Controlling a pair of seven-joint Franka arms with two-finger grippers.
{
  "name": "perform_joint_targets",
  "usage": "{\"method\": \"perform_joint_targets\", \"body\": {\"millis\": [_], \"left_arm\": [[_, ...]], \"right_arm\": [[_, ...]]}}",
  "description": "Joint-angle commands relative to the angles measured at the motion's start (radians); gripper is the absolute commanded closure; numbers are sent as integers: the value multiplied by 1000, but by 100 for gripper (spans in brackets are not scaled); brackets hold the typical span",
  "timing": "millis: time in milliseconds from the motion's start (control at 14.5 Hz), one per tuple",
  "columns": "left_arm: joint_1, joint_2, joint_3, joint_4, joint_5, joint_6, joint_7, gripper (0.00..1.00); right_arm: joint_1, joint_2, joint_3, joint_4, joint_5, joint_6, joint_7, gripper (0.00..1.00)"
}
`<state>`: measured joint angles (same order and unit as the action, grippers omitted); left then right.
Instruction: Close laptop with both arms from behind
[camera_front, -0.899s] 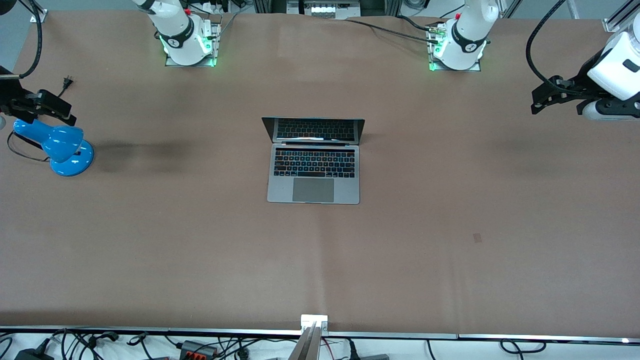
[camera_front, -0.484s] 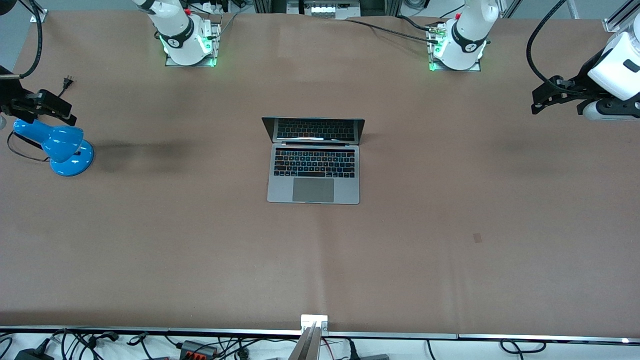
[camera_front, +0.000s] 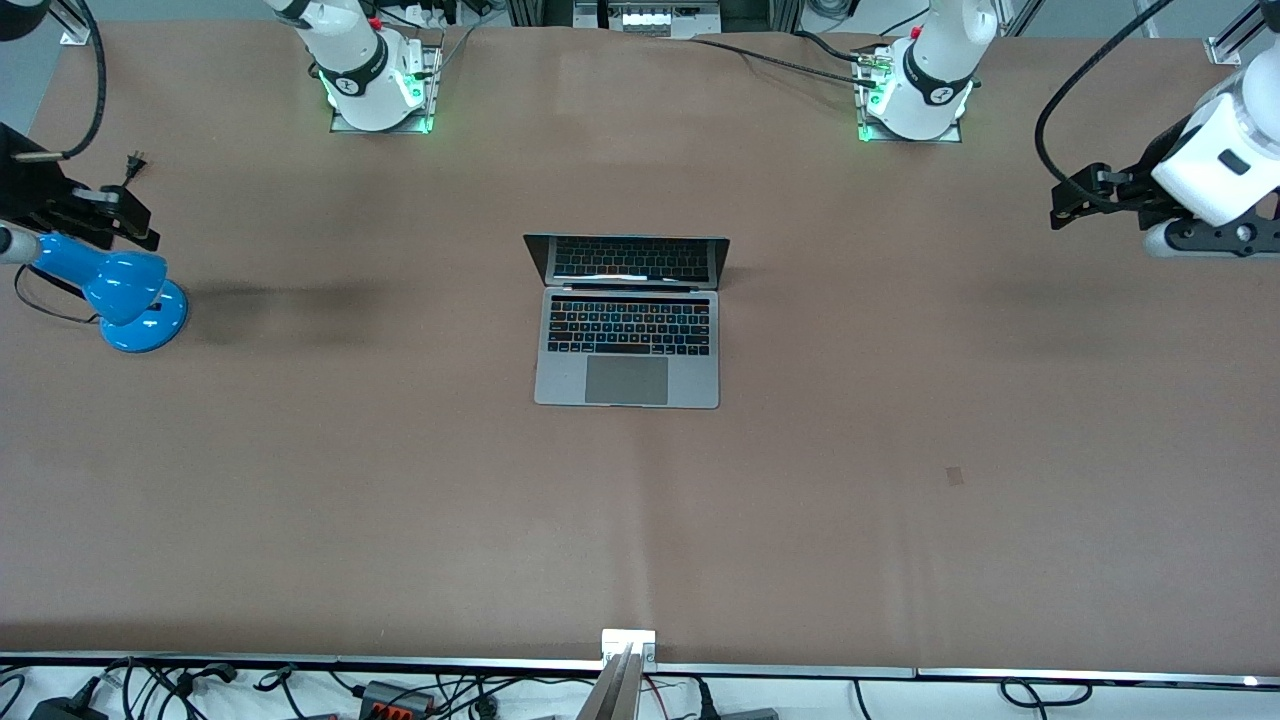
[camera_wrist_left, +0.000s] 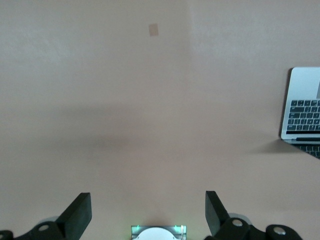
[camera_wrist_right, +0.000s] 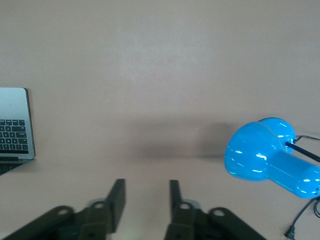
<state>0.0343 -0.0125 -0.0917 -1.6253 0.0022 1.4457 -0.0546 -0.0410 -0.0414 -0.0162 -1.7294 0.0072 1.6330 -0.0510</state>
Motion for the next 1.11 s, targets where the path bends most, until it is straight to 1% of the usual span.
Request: {"method": "perform_joint_targets", "body": {"millis": [0, 138, 207, 277, 415, 484, 553, 622, 691, 761, 830, 968, 1037], "left_arm": [[3, 38, -3, 41, 9, -27, 12, 0], [4, 64, 0, 48, 12, -28, 51, 0], [6, 71, 4, 48, 10, -33, 59, 30], [6, 74, 4, 47, 10, -63, 85, 57], [6, 80, 4, 48, 7, -100, 102, 94], [6, 78, 4, 38, 5, -110, 104, 99], [6, 78, 4, 36, -5, -126, 107, 99], [6, 78, 4, 33, -34, -149, 108, 99], [6, 78, -2, 21, -45, -171, 108, 99], [3, 74, -8, 3, -53, -182, 108, 99], [-4, 69, -10, -8, -91, -200, 107, 99], [-8, 63, -11, -31, -213, -248, 95, 99], [-10, 62, -40, -39, -246, -246, 91, 99]], "right_arm": [[22, 11, -1, 18, 3, -21, -6, 100], [62, 18, -1, 13, 16, -41, -3, 100], [91, 27, -1, 10, 16, -48, -3, 100], [114, 40, -1, 8, 16, -56, -3, 100], [159, 58, -1, -18, 17, -76, -3, 100], [183, 58, -1, -38, 17, -76, -3, 100], [206, 58, -1, -59, 19, -73, -1, 100], [225, 58, -1, -71, 45, -73, -1, 100], [240, 58, -1, -82, 101, -74, 2, 100], [254, 58, -1, -96, 137, -70, 31, 100], [286, 58, -1, -110, 142, -62, 60, 100], [358, 69, -1, -128, 145, -50, 146, 100], [407, 74, -1, -133, 145, -50, 202, 100]]}}
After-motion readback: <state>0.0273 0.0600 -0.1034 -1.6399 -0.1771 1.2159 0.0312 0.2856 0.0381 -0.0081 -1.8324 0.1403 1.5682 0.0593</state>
